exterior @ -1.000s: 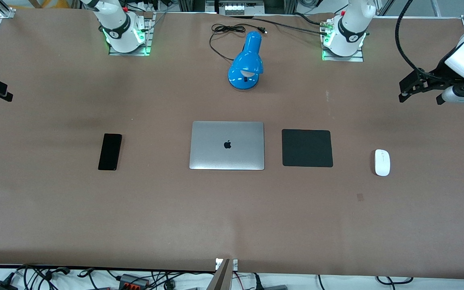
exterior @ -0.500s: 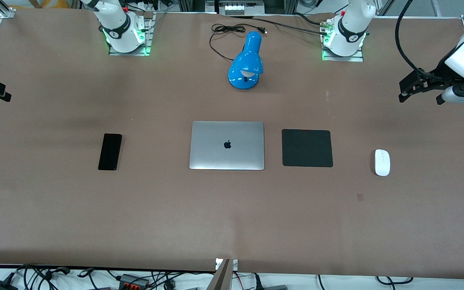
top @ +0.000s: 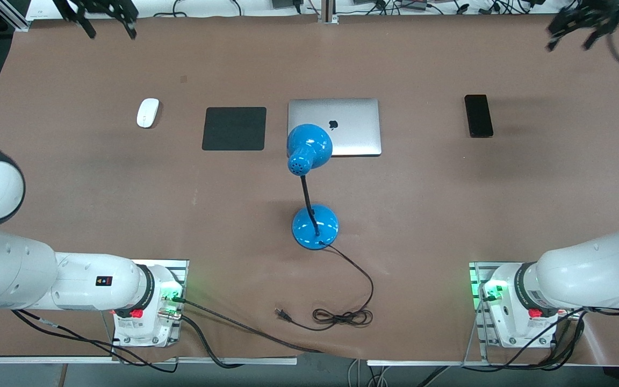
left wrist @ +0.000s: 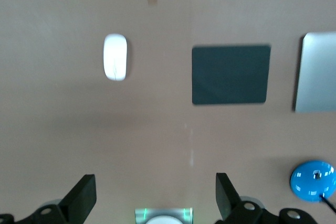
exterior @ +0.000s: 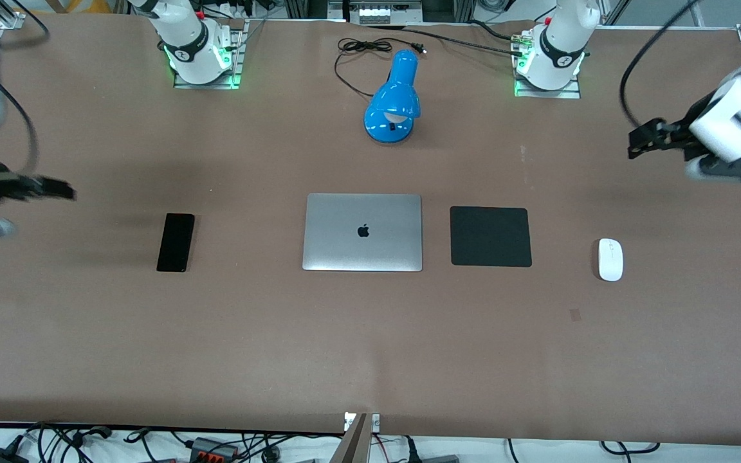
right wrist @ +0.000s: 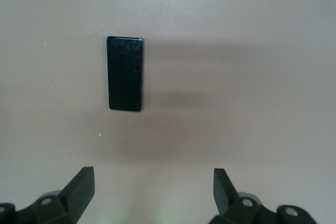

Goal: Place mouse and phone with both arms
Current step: 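Reach the right gripper to the black phone while the left gripper reaches the mouse, then grasp the black phone with the right gripper while the left gripper grasps the mouse, then carry the phone toward the laptop while the left gripper carries the mouse, then release the phone beside the laptop while the left gripper lowers the mouse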

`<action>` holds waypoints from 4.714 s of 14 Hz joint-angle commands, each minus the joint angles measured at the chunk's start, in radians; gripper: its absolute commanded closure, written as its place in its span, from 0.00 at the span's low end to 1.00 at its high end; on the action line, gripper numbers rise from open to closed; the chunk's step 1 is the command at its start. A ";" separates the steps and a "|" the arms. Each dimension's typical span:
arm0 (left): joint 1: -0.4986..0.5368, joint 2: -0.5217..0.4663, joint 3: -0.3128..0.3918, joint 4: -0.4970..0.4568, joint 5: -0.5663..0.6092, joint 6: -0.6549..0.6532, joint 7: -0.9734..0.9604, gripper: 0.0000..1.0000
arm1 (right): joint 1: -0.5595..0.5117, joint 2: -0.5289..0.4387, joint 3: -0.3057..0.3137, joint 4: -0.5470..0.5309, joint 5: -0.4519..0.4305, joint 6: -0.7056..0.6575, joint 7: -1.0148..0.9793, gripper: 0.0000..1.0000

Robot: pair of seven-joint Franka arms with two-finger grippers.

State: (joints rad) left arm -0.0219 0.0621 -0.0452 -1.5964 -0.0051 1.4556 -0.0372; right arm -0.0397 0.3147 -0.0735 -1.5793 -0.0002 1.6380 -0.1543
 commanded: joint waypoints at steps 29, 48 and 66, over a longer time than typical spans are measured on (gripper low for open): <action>0.241 0.470 -0.010 -0.522 0.082 1.339 0.350 0.28 | 0.139 0.204 -0.003 -0.527 0.023 0.882 0.277 0.00; 0.093 0.380 -0.291 -0.216 0.082 0.632 -0.177 0.67 | 0.498 0.277 0.043 -0.363 0.023 0.878 0.622 0.85; 0.017 0.476 -0.292 -0.487 0.485 1.132 -0.745 0.00 | 0.135 -0.115 0.008 -0.044 0.023 0.085 0.302 0.00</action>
State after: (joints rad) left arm -0.0206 0.5476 -0.3326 -2.0716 0.4448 2.5705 -0.7635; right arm 0.1428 0.2313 -0.0816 -1.6712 0.0149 1.8222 0.2051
